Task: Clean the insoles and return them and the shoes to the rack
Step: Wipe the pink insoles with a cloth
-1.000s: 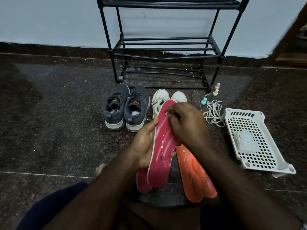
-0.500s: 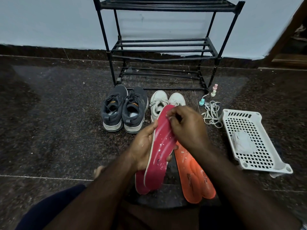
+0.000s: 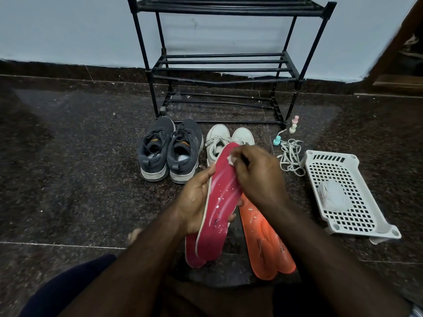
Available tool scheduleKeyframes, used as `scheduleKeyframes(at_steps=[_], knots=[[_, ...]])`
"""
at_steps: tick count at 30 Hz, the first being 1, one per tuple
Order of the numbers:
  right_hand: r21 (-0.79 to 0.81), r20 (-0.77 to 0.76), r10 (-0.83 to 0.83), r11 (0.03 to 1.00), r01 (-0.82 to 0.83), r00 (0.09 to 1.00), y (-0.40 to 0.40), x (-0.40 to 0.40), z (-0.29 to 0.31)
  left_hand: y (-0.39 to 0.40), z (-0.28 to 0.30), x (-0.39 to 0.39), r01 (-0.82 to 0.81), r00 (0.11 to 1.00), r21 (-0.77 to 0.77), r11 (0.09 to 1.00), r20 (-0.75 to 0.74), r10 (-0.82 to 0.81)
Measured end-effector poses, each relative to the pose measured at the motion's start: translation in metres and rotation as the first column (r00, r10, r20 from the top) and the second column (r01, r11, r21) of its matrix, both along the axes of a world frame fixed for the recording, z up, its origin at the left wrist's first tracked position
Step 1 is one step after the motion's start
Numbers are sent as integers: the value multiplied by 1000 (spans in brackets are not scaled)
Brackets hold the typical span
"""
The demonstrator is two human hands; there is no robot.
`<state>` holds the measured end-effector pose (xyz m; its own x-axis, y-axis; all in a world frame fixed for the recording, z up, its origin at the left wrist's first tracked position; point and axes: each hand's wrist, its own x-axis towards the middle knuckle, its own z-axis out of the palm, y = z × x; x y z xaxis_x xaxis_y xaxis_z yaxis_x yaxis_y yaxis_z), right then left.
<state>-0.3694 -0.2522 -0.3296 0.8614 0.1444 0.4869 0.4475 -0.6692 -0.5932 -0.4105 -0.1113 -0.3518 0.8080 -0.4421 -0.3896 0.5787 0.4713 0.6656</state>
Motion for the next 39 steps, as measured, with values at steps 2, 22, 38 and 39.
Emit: scheduleKeyframes(at_steps=[2, 22, 38, 39], knots=[[-28, 2, 85, 996, -84, 996, 9, -9, -5, 0, 0, 1, -33, 999, -30, 999, -12, 32], [2, -5, -39, 999, 39, 999, 0, 5, -8, -5, -7, 7, -38, 998, 71, 997, 53, 34], [-21, -60, 82, 996, -84, 995, 8, -9, -9, -2, -9, 7, -68, 998, 4, 998, 15, 68], [-32, -48, 83, 996, -85, 995, 7, -7, -9, -2, -9, 7, -70, 997, 8, 998, 16, 69]])
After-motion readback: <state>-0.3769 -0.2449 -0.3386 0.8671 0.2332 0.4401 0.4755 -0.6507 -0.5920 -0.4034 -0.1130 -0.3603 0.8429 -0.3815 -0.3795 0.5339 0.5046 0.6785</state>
